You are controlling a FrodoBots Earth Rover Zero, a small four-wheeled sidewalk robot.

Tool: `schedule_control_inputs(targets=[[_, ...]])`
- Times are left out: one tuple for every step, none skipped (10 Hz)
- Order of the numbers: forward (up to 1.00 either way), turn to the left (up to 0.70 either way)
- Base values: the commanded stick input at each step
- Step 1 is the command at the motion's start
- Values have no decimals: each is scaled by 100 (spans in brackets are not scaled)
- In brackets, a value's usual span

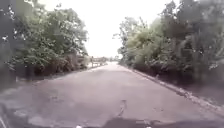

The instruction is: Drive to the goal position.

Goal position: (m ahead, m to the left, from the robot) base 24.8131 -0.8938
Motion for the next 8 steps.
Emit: schedule_control_inputs(targets=[[100,-12],[100,-12],[100,-11],[100,-10],[100,-9],[100,-7],[100,-6],[100,-6]])
